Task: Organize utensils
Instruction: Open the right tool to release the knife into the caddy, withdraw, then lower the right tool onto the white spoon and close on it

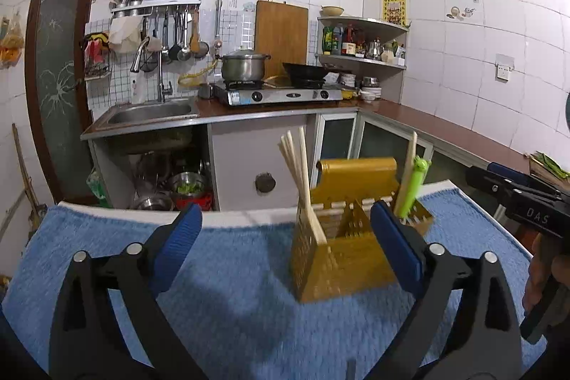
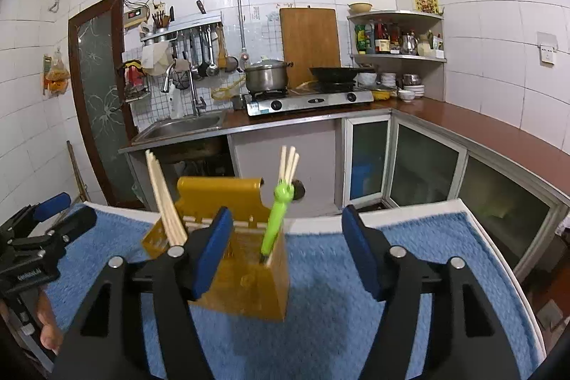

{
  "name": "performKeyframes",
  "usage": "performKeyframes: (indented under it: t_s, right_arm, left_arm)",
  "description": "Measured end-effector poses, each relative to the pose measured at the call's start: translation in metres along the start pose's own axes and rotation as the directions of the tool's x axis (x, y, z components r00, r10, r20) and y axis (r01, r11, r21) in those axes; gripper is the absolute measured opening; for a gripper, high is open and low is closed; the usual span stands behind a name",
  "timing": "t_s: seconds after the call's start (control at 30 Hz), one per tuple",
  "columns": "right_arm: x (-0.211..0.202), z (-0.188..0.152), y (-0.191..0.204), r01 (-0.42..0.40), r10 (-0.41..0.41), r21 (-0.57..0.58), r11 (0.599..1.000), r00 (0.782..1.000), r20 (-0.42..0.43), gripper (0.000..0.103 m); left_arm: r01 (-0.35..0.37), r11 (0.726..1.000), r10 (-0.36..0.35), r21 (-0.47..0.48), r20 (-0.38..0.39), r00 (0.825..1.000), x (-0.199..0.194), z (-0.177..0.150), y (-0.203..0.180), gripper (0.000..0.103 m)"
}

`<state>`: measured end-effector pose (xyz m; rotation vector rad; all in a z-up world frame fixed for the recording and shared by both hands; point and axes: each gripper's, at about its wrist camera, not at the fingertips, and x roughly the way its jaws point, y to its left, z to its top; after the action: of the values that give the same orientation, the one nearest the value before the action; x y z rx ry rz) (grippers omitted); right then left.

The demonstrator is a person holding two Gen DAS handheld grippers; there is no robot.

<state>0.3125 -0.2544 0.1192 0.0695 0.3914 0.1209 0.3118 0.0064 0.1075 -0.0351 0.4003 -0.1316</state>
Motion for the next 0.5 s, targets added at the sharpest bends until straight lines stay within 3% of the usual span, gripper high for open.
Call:
performKeyframes:
  t_s: [0.27,0.5]
  right_arm:
    - [-0.036,-0.043,0.016,0.04,-0.042,-0.032,0.999,0.997,-0.069,0.077]
    - [-0.039,-0.097,0.04,0.033,-0.042,-0.059,0.998,0.985,-0.166,0.078]
  left_arm:
    - [-0.038,0.999,0.041,0.032,-0.1,0.994,-0.029,-0.039,0.008,0.098]
    - [-0.066,0.997,0.072,0.035,-0.228,0.971,-0.029,-0.09,0.026,0.098]
